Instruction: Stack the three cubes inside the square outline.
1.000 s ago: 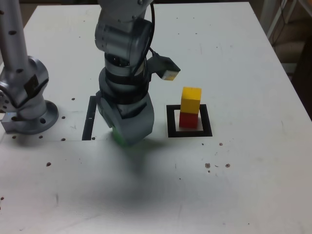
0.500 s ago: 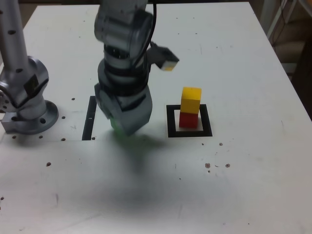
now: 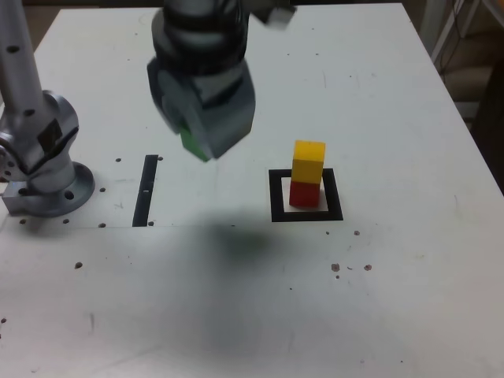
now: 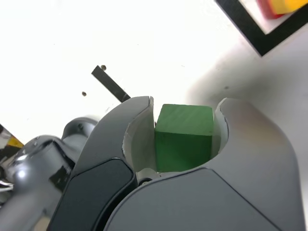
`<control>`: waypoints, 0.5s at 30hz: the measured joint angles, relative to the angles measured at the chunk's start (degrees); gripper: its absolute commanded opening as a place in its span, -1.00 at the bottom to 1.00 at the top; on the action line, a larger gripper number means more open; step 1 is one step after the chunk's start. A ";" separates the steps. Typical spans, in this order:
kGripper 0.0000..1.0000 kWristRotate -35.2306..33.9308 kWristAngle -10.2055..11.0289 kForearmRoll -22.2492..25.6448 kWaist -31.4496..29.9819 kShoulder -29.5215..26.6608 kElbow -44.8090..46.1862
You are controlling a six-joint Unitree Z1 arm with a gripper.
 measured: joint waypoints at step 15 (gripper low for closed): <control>-0.41 -3.90 -1.59 5.57 5.55 5.48 -16.19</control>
